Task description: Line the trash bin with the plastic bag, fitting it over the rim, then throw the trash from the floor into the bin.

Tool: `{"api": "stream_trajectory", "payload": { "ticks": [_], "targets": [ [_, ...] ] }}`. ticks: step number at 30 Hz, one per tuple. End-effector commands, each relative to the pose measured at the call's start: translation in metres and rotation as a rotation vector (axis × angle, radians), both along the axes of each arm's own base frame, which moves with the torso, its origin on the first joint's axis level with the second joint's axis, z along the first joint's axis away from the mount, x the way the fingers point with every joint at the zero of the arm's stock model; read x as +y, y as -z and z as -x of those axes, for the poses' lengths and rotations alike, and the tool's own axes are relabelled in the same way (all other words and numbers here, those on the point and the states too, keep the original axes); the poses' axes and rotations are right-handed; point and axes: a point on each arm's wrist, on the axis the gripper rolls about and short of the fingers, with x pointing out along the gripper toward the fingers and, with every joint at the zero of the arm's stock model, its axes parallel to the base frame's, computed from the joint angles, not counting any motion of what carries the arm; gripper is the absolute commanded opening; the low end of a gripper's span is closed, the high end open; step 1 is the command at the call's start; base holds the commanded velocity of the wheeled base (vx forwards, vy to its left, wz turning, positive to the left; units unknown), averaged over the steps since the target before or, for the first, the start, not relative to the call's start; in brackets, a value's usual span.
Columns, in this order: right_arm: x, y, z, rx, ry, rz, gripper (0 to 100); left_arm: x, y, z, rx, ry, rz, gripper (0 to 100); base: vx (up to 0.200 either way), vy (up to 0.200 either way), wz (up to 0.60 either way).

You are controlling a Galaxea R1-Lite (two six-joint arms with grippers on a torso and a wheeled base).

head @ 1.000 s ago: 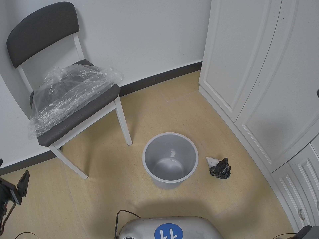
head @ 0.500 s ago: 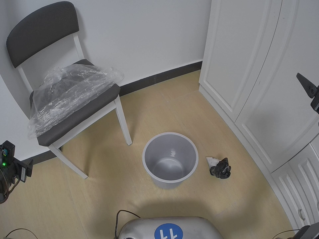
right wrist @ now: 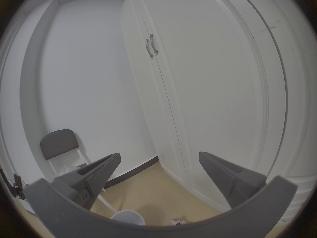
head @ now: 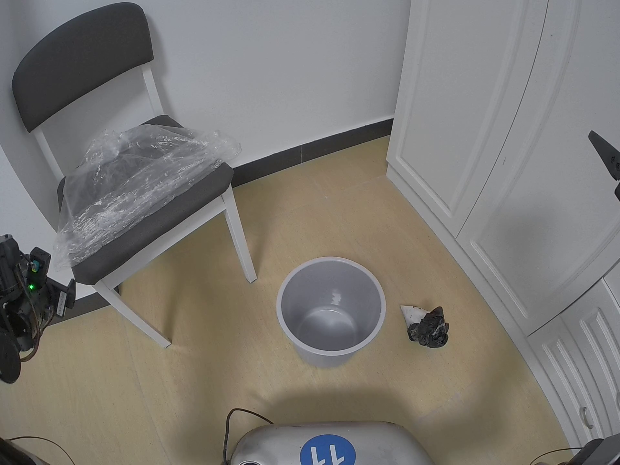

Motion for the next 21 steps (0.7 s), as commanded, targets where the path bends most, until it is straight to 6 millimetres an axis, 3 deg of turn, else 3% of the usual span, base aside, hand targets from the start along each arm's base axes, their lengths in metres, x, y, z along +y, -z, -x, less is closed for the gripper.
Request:
{"api": "stream_trajectory", "payload": {
  "ticks": [1, 8, 13, 20, 21],
  "targets": [
    [0.000, -0.001, 0.001, -0.004, -0.001, 0.000, 100, 0.009, 0.017, -0.034, 0.045, -0.026, -0.008, 100, 0.000, 0.000, 0.00],
    [0.000, 0.000, 0.000, 0.000, -0.004, 0.001, 100, 0.024, 0.017, -0.051, 0.034, -0.067, -0.002, 100, 0.000, 0.000, 0.00],
    [0.000, 0.000, 0.000, 0.000, -0.006, 0.002, 100, 0.042, 0.000, -0.050, -0.032, -0.112, -0.018, 100, 0.000, 0.000, 0.00],
    [0.000, 0.003, -0.004, 0.015, -0.007, 0.002, 100, 0.049, -0.025, -0.049, -0.141, -0.107, -0.014, 100, 0.000, 0.000, 0.00],
    [0.001, 0.003, -0.006, 0.018, -0.008, 0.001, 100, 0.050, -0.040, -0.053, -0.227, -0.116, 0.021, 100, 0.000, 0.000, 0.00]
  ]
}}
